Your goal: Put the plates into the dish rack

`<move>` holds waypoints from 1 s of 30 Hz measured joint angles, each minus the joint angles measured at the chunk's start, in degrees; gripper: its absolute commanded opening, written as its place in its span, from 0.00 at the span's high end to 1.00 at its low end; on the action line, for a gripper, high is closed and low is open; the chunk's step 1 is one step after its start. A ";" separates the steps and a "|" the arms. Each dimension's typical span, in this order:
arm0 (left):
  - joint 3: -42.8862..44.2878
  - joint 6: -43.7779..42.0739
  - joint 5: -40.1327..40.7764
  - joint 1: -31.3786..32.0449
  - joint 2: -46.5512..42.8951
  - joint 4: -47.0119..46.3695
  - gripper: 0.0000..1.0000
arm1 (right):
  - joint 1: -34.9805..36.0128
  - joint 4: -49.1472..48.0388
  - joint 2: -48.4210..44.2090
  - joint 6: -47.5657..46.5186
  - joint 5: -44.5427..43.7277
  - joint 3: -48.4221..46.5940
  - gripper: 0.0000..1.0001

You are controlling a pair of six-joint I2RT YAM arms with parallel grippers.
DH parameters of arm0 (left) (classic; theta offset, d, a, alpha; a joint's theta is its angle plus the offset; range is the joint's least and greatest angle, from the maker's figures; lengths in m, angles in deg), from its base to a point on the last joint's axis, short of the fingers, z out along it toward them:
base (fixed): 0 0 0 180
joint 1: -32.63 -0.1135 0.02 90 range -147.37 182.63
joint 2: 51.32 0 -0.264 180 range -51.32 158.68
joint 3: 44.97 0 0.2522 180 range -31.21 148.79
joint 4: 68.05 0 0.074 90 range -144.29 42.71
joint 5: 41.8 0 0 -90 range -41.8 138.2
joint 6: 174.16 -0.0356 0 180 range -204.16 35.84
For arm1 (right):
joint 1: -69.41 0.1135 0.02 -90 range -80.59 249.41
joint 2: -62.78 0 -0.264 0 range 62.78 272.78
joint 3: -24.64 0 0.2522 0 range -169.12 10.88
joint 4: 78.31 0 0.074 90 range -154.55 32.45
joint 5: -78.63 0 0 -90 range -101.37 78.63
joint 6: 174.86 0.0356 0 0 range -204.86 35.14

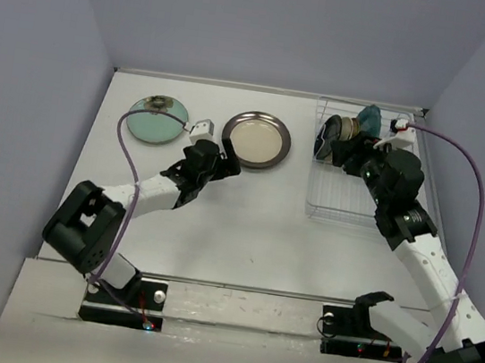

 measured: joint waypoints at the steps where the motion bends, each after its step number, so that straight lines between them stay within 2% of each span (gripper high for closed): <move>1: 0.90 0.13 0.44 -0.44 2.05 -0.85 0.06 | 0.00 -1.18 -0.68 1.09 2.71 1.60 0.36; 7: 7.54 2.25 -1.16 -4.79 17.59 -4.96 0.14 | 0.00 -4.70 -2.75 4.48 11.93 7.06 0.36; 14: 12.61 6.12 -5.49 -10.08 27.93 -14.03 0.28 | 0.00 -6.38 -3.45 5.70 17.88 8.26 0.36; 16: 13.99 7.80 -7.23 -11.39 30.45 -17.40 0.43 | 0.00 -6.80 -3.34 5.95 19.26 8.44 0.35; 20: 14.34 10.80 -9.77 -13.14 33.81 -22.47 0.59 | 0.00 -7.74 -2.29 6.38 20.94 8.81 0.35; 21: 14.40 11.41 -10.25 -13.53 34.60 -23.85 0.71 | 0.00 -7.96 -1.73 6.58 21.35 8.81 0.35; 22: 14.47 11.87 -10.71 -13.70 34.99 -24.24 0.75 | 0.00 -7.98 -1.55 6.60 21.46 8.81 0.35; 24: 14.80 12.79 -12.13 -13.79 35.50 -25.66 0.92 | 0.00 -7.98 -0.83 6.82 21.92 8.81 0.33; 25: 15.23 12.90 -12.44 -13.73 35.50 -25.55 0.94 | 0.00 -7.98 -0.70 6.88 22.05 8.81 0.31; 30: 14.88 14.60 -13.84 -14.16 35.50 -27.50 0.94 | 0.00 -8.15 -0.04 7.26 23.63 8.79 0.21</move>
